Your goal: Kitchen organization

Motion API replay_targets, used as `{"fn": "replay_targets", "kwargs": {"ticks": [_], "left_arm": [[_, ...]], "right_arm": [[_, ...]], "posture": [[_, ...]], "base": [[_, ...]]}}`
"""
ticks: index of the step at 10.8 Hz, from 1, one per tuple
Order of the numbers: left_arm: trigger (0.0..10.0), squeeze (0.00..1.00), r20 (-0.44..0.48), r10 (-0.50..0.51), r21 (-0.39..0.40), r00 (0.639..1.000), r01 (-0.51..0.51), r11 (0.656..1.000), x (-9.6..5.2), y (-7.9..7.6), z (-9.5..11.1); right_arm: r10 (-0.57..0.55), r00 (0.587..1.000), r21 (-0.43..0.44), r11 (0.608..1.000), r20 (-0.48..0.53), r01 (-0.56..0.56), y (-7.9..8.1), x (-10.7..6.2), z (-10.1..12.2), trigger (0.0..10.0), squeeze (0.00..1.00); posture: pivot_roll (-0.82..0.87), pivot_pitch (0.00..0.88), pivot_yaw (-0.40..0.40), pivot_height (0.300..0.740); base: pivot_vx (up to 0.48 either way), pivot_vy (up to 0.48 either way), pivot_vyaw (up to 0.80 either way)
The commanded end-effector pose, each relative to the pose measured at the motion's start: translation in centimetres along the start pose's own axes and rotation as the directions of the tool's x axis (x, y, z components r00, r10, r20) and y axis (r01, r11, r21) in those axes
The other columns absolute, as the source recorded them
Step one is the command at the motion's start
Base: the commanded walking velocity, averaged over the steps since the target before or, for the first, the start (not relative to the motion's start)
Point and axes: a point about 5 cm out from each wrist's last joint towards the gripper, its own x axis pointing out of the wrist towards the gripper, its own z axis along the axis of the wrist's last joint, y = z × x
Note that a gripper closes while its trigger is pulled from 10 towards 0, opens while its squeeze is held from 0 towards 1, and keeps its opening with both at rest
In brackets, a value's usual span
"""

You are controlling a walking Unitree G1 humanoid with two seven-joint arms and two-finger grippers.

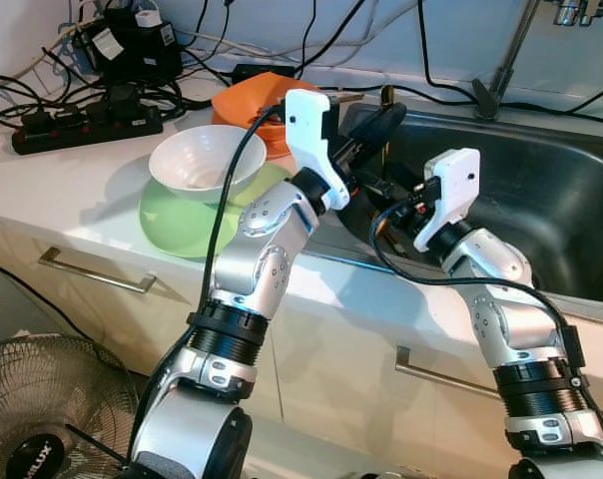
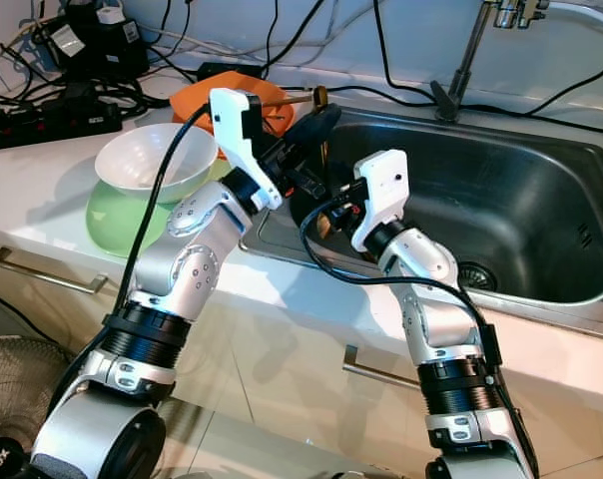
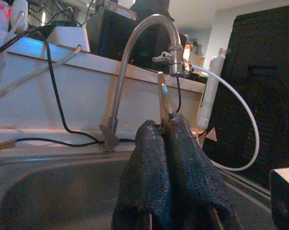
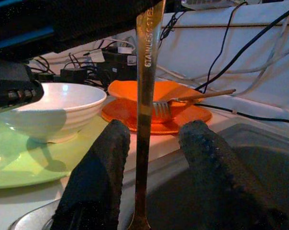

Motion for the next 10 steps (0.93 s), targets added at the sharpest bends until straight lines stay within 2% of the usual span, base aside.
{"fn": "replay_targets", "kwargs": {"ticks": [1, 10], "left_arm": [[10.0, 0.0, 0.01, -0.027, 0.006, 1.0, 0.027, 1.0, 0.21, -0.37, 0.42], [10.0, 0.0, 0.013, -0.024, 0.008, 1.0, 0.024, 1.0, 0.22, -0.41, 0.45]], "right_arm": [[0.013, 1.0, -0.01, 1.0, 0.002, -0.012, 0.15, 0.2, 0.08, 0.0, 0.0], [0.001, 1.0, -0.007, 1.0, -0.001, -0.001, 0.05, 0.19, -0.13, 0.0, 0.0]], "posture": [[0.02, 0.015, 0.036, 0.74], [0.02, 0.017, 0.037, 0.74]], "base": [[0.0, 0.0, 0.0], [0.0, 0.0, 0.0]]}}
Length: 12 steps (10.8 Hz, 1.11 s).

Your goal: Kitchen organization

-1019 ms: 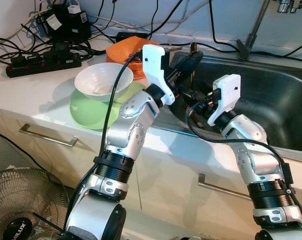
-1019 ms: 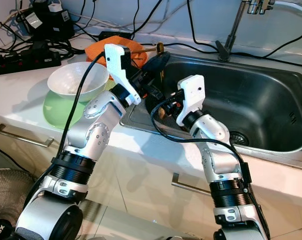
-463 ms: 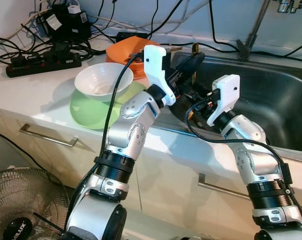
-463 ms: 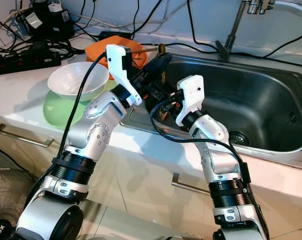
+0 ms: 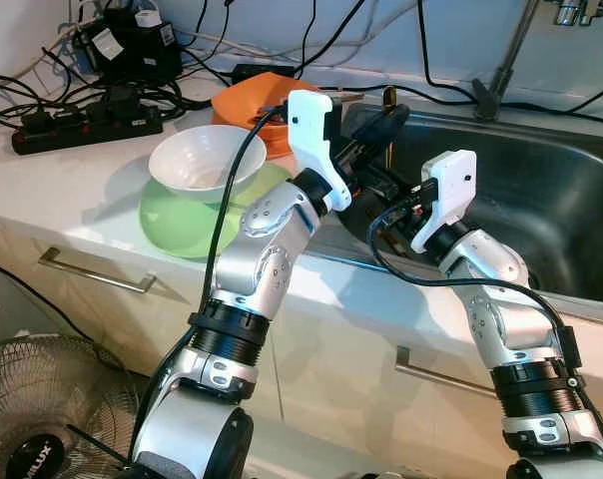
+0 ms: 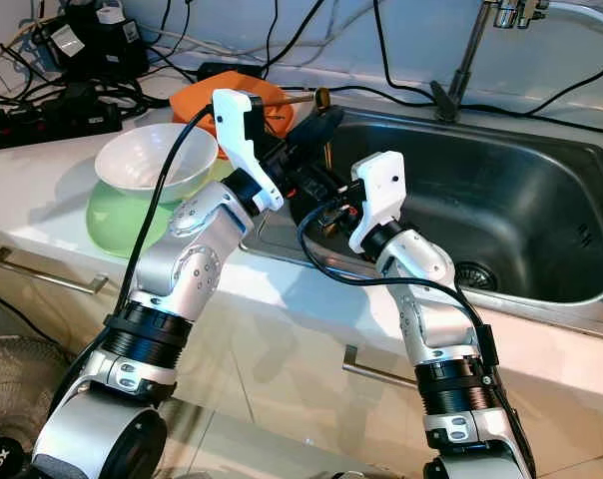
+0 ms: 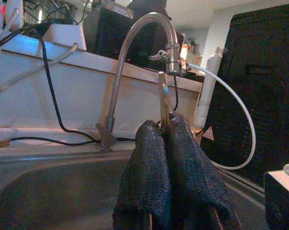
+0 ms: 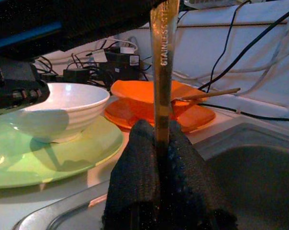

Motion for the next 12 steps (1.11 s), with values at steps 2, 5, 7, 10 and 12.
{"fn": "replay_targets", "kwargs": {"ticks": [2, 5, 7, 10, 12], "left_arm": [[10.0, 1.0, 0.015, -0.011, 0.01, 1.0, 0.01, 1.0, 0.1, -0.1, 0.5], [10.0, 1.0, 0.016, -0.011, 0.002, 1.0, 0.011, 1.0, 0.0, -0.1, 0.5], [10.0, 0.0, 0.019, 0.007, 0.014, 1.0, -0.007, 1.0, -0.2, 0.1, 0.5], [10.0, 0.0, 0.016, 0.049, 0.02, 0.999, -0.049, 0.999, -0.9, 0.9, 0.5], [10.0, 0.0, -0.039, 0.099, 0.055, 0.994, -0.097, 0.994, -2.3, 1.9, -0.3]], "right_arm": [[-0.029, 1.0, -0.015, 0.999, 0.001, 0.029, -0.5, 0.2, 0.2, 0.0, 0.0], [-0.12, 0.993, -0.019, 0.993, 0.013, 0.12, -1.7, 0.4, 0.4, 0.0, 0.0], [-0.156, 0.988, -0.02, 0.987, 0.014, 0.157, -2.3, 0.6, 0.4, 0.0, 0.0], [-0.266, 0.964, -0.031, 0.964, -0.005, 0.265, -4.0, 0.5, 0.3, 10.0, 0.0], [-0.467, 0.882, -0.061, 0.884, -0.065, 0.464, -7.6, 0.0, -0.4, 10.0, 0.0]], "posture": [[0.02, 0.016, 0.036, 0.74], [0.03, 0.014, 0.035, 0.74], [0.03, 0.015, 0.033, 0.74], [0.03, 0.013, 0.035, 0.74], [0.02, 0.011, 0.037, 0.74]], "base": [[0.0, 0.0, 0.0], [0.0, 0.0, 0.0], [0.0, 0.0, 0.0], [0.0, 0.0, 0.0], [0.0, 0.0, 0.0]]}}
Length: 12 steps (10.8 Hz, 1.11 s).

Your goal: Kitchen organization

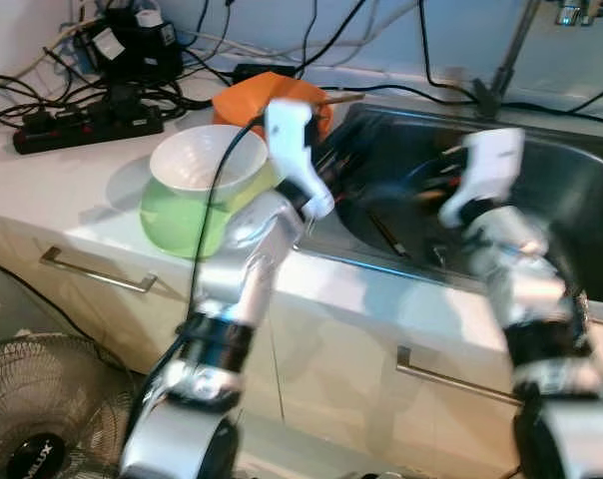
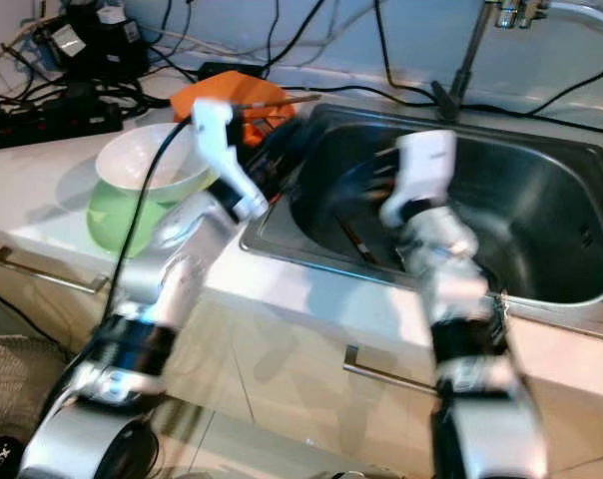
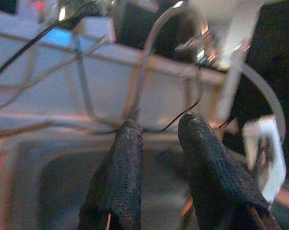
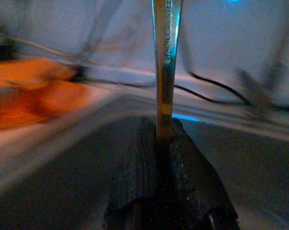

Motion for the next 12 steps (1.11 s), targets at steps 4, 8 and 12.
{"fn": "replay_targets", "kwargs": {"ticks": [4, 8, 12], "left_arm": [[10.0, 0.0, -0.174, 0.027, 0.142, 0.984, -0.003, 0.99, -1.1, -0.2, -2.8], [10.0, 0.0, -0.201, 0.034, 0.157, 0.979, -0.002, 0.988, -1.4, -0.5, -3.4], [10.0, 0.0, -0.087, 0.154, 0.223, 0.984, -0.131, 0.966, -0.6, 1.0, -0.4]], "right_arm": [[-0.125, 0.957, -0.042, 0.992, -0.261, 0.118, -1.1, -0.1, -4.8, 10.0, 0.0], [-0.135, 0.961, -0.02, 0.991, -0.24, 0.134, -0.7, 0.3, -4.8, 10.0, 1.0], [-0.105, 0.991, 0.01, 0.994, -0.078, 0.106, 0.2, 0.8, -2.9, 10.0, 0.0]], "posture": [[0.04, 0.0, 0.028, 0.74], [0.04, 0.0, 0.031, 0.74], [0.05, 0.0, 0.03, 0.74]], "base": [[0.0, 0.0, 0.0], [0.0, 0.0, 0.0], [0.0, 0.0, 0.0]]}}
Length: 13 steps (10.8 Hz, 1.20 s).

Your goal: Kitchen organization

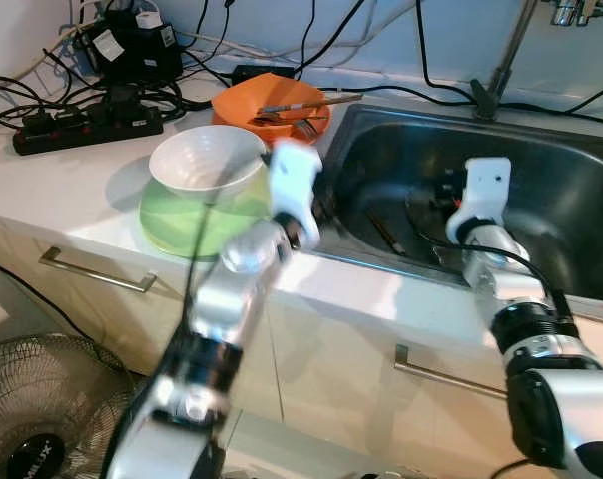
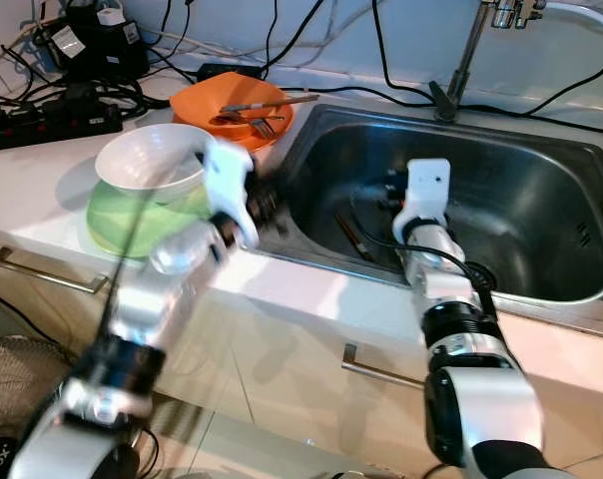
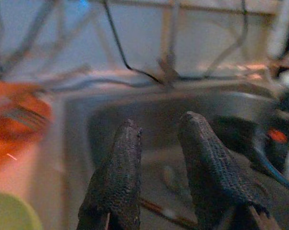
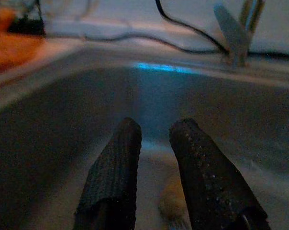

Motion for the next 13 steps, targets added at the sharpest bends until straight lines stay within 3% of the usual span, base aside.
{"fn": "replay_targets", "kwargs": {"ticks": [1, 3, 4, 5, 6, 7, 8, 9, 10, 13], "left_arm": [[10.0, 0.0, 0.077, 0.053, 0.045, 0.996, -0.056, 0.997, 0.1, 1.1, 2.3], [10.0, 0.0, 0.161, 0.154, 0.099, 0.975, -0.171, 0.98, -0.1, 3.5, 5.4], [10.0, 0.0, 0.183, 0.262, 0.122, 0.948, -0.286, 0.95, -0.7, 5.8, 6.9], [10.0, 0.0, 0.179, 0.384, 0.15, 0.906, -0.411, 0.899, -1.7, 8.4, 7.9], [10.0, 0.0, 0.165, 0.514, 0.163, 0.841, -0.538, 0.827, -3.2, 11.3, 8.9], [10.0, 0.81, 0.138, 0.594, 0.146, 0.792, -0.61, 0.779, -4.4, 13.1, 9.0], [10.0, 1.0, 0.066, 0.663, 0.127, 0.746, -0.665, 0.736, -6.0, 14.6, 8.2], [10.0, 0.15, 0.004, 0.694, 0.113, 0.72, -0.689, 0.715, -6.9, 15.2, 7.5], [10.0, 0.0, -0.035, 0.711, 0.09, 0.702, -0.707, 0.702, -7.4, 15.4, 7.0], [10.0, 0.0, -0.138, 0.738, 0.079, 0.66, -0.736, 0.673, -8.4, 15.6, 5.7]], "right_arm": [[0.005, 0.997, 0.032, 0.999, 0.076, -0.008, 0.3, 0.3, 1.5, 10.0, 0.0], [0.015, 0.99, 0.053, 0.998, 0.137, -0.023, 0.7, 0.3, 2.3, 10.0, 0.0], [0.02, 0.989, 0.057, 0.998, 0.148, -0.029, 1.0, 0.2, 2.4, 10.0, 0.0], [0.02, 0.99, 0.061, 0.998, 0.14, -0.029, 1.1, 0.0, 2.0, 10.0, 0.0], [0.02, 0.992, 0.068, 0.997, 0.126, -0.028, 1.2, -0.2, 1.4, 10.0, 0.0], [0.018, 0.993, 0.077, 0.997, 0.12, -0.028, 1.3, -0.4, 1.1, 10.0, 0.0], [0.02, 0.994, 0.084, 0.996, 0.112, -0.03, 1.5, -0.5, 0.7, 10.0, 0.0], [0.022, 0.994, 0.089, 0.995, 0.11, -0.032, 1.6, -0.5, 0.7, 10.0, 0.0], [0.024, 0.994, 0.092, 0.995, 0.109, -0.034, 1.6, -0.6, 0.6, 10.0, 0.0], [0.041, 0.994, 0.094, 0.994, 0.106, -0.051, 1.9, -0.7, 0.4, 10.0, 0.0]], "posture": [[0.06, 0.0, 0.029, 0.74], [0.06, 0.0, 0.033, 0.74], [0.07, 0.0, 0.035, 0.74], [0.07, 0.0, 0.038, 0.74], [0.08, 0.004, 0.039, 0.74], [0.09, 0.008, 0.042, 0.74], [0.09, 0.013, 0.045, 0.74], [0.09, 0.016, 0.047, 0.74], [0.09, 0.018, 0.048, 0.74], [0.09, 0.025, 0.048, 0.74]], "base": [[0.0, 0.0, 0.0], [0.0, 0.0, 0.0], [0.0, 0.0, 0.0], [0.0, 0.0, 0.0], [0.0, 0.0, 0.0], [0.0, 0.0, 0.0], [0.0, 0.0, 0.0], [0.0, 0.0, 0.0], [0.0, 0.0, 0.0], [0.0, 0.0, 0.0]]}}
